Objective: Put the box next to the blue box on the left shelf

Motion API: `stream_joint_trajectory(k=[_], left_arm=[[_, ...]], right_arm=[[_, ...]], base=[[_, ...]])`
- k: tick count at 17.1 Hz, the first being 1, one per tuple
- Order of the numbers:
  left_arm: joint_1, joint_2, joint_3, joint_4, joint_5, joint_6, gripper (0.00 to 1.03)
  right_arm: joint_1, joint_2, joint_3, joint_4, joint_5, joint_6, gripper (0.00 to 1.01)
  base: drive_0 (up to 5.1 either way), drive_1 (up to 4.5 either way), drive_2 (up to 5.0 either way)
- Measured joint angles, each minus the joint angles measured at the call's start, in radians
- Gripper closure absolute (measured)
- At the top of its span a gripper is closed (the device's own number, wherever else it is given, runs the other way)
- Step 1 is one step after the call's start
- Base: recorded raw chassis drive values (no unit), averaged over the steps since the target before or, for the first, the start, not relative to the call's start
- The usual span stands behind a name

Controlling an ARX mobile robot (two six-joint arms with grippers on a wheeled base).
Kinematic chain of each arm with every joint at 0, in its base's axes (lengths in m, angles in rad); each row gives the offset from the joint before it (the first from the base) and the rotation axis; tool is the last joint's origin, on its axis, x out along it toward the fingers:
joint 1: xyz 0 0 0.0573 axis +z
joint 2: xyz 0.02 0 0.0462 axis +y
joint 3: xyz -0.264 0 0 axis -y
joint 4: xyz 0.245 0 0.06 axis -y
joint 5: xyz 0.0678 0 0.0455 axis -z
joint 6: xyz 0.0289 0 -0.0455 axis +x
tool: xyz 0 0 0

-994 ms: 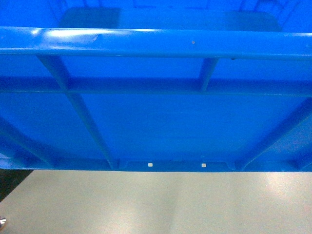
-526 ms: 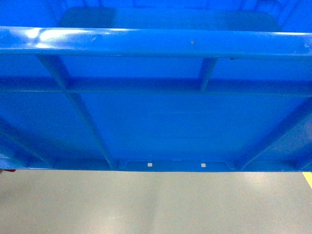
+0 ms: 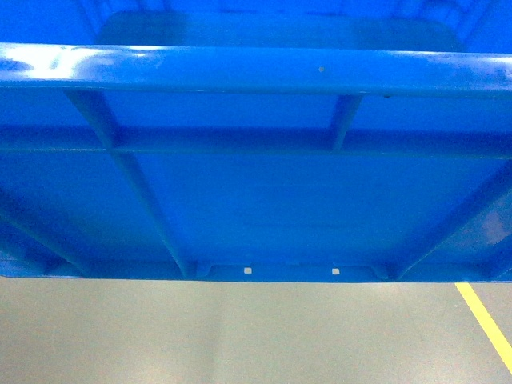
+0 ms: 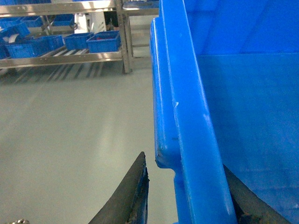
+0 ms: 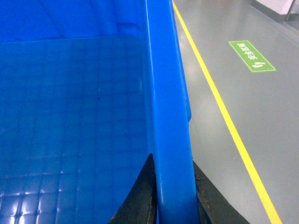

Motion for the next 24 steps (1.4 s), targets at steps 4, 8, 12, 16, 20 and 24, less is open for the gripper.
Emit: stream_joint_trajectory(k=[4, 8, 12, 16, 20, 24], left_arm=[[0.000, -0.002, 0.000, 0.000, -0.001, 0.000, 0.71], [0.000, 0.000, 0.000, -0.002, -0.001, 0.000, 0.71], [0.001, -0.001, 0.000, -0.001, -0.001, 0.001, 0.71], [0.001, 0.000, 0.000, 0.002, -0.001, 0.003, 0.71], [0.001, 0.000, 0.000, 0.002, -0.001, 0.004, 0.71], [0.001, 0.000, 0.000, 0.001, -0.001, 0.006, 0.71]], right_arm=[[0.000, 0.000, 0.000, 0.000, 0.000, 0.000, 0.91], [0.001, 0.000, -0.002, 0.001, 0.000, 0.000, 0.91], [0.005, 0.000, -0.002, 0.000, 0.003, 0.000, 0.91], [0.005, 0.000, -0.002, 0.002, 0.003, 0.000, 0.91], [0.006, 0.000, -0.002, 0.003, 0.003, 0.000, 0.91], [0.005, 0.000, -0.003, 0.000, 0.003, 0.001, 0.91]], base=[[0.0, 3.39, -3.5], [0.7, 4.67, -3.4], [-0.4, 3.63, -4.4], [0.0, 3.99, -4.0], [-0.1, 3.98, -4.1], [-0.1, 3.97, -4.1]])
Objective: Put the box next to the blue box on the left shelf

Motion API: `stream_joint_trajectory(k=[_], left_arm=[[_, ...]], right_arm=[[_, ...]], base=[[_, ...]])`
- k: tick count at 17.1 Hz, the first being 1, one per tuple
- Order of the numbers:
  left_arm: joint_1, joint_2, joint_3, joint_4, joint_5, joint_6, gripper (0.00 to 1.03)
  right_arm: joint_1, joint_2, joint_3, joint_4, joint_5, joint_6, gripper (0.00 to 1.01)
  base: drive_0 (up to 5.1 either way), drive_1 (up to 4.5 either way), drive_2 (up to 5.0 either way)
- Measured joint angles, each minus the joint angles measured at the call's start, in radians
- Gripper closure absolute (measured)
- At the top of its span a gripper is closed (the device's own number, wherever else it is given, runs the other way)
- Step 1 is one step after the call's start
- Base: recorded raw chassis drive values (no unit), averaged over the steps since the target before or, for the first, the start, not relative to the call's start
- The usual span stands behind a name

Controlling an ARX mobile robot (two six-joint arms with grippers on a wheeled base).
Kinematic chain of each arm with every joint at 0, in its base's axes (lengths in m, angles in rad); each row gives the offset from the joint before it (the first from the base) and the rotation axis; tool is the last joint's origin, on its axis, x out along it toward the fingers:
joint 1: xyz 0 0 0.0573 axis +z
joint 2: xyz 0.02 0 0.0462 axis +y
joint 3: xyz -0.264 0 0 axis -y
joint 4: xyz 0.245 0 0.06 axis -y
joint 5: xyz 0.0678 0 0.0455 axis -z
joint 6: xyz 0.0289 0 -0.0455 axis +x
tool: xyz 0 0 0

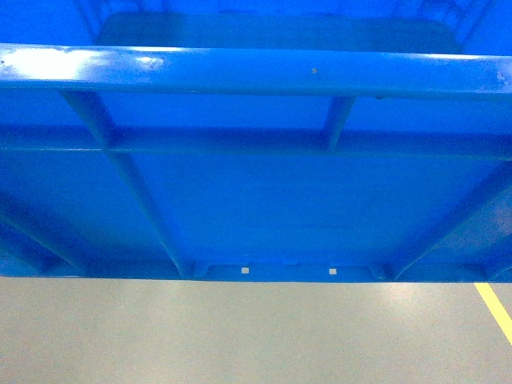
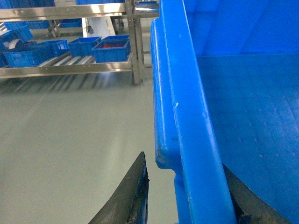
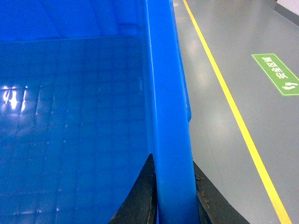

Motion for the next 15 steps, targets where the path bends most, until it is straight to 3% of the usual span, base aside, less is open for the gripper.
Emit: stream_joint_trajectory(k=[15], left_arm=[[0.000, 0.000, 0.000, 0.000, -0.001, 0.001, 0.71]], right_arm=[[0.000, 0.000, 0.000, 0.001, 0.000, 0.000, 0.91]], base=[[-0.1, 3.97, -4.1]])
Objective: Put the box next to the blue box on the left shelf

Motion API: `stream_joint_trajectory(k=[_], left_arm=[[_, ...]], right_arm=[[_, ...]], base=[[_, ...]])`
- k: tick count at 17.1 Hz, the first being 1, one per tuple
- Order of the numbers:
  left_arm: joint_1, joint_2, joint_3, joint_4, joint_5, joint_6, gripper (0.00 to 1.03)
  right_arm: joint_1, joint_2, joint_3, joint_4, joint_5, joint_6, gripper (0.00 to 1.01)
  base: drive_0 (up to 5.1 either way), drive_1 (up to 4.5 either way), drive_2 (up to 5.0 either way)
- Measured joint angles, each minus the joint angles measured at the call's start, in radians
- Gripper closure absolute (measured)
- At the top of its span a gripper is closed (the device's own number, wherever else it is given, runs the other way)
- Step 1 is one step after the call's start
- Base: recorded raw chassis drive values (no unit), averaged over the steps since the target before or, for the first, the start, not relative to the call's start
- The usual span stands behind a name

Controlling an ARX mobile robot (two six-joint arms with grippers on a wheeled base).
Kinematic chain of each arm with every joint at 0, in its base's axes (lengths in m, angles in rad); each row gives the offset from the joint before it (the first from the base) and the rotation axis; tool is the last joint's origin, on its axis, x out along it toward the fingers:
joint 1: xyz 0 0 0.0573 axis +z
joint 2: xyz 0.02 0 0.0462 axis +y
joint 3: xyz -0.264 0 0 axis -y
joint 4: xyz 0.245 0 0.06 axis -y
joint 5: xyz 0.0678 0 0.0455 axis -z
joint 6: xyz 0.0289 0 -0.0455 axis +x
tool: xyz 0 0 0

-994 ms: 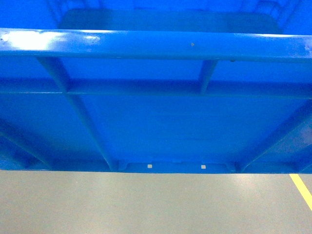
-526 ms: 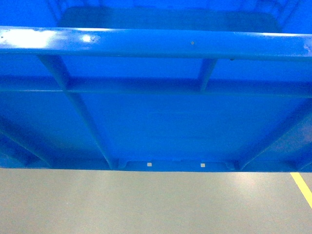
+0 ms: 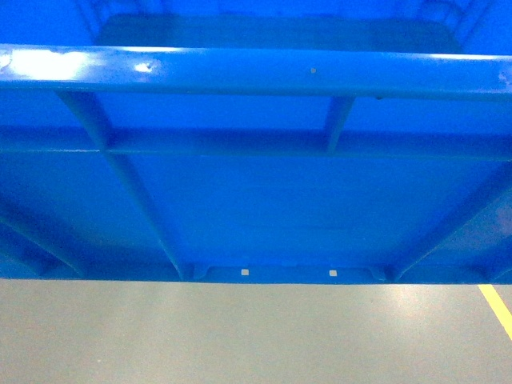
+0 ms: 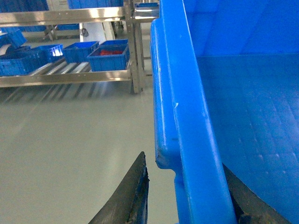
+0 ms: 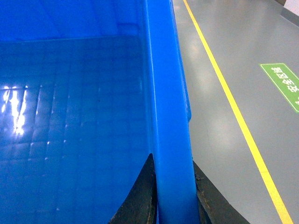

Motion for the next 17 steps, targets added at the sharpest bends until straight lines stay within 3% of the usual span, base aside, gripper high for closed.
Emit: stream_joint_trajectory(k=[17], left_arm=[[0.000, 0.000, 0.000, -0.001, -0.003, 0.000, 0.71]], right_arm=[[0.000, 0.000, 0.000, -0.001, 0.000, 0.000, 0.91]], base=[[0.0, 4.01, -4.1]])
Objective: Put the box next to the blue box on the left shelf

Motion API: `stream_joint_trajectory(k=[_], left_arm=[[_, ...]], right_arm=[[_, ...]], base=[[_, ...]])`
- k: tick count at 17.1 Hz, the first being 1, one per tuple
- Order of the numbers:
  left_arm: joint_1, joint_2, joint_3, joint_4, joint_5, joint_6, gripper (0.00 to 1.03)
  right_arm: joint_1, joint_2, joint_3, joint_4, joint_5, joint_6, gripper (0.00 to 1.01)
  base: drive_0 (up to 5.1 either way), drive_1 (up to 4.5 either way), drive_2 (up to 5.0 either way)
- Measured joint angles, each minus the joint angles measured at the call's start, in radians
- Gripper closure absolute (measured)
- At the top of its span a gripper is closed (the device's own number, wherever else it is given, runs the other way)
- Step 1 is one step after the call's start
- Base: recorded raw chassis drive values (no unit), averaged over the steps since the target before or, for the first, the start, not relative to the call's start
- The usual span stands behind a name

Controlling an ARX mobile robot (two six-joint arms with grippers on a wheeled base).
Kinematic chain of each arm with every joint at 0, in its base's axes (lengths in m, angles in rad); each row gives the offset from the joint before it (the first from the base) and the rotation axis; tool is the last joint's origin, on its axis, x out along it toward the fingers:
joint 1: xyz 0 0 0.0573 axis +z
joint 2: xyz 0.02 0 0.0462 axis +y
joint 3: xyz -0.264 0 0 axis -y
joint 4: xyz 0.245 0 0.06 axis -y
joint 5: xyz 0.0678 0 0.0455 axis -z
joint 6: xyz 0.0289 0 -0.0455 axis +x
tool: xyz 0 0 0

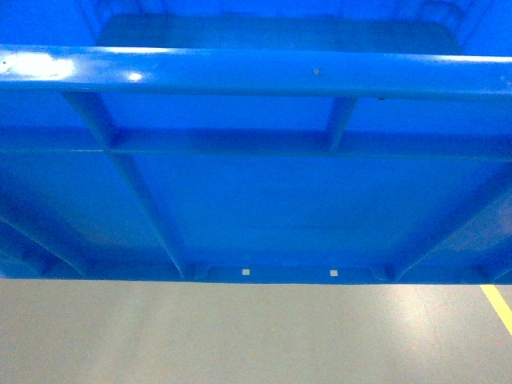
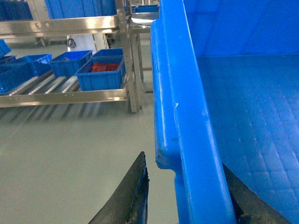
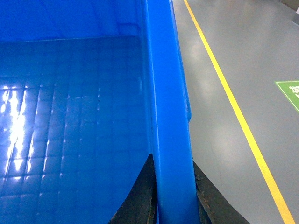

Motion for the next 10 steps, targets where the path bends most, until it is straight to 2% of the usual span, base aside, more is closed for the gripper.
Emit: stream_joint_trajectory(k=[10], left_arm=[[0.000, 0.000, 0.000, -0.002, -0.001, 0.000, 0.71]], right_arm=[[0.000, 0.000, 0.000, -0.001, 0.000, 0.000, 0.91]], base=[[0.0, 4.05, -4.0]])
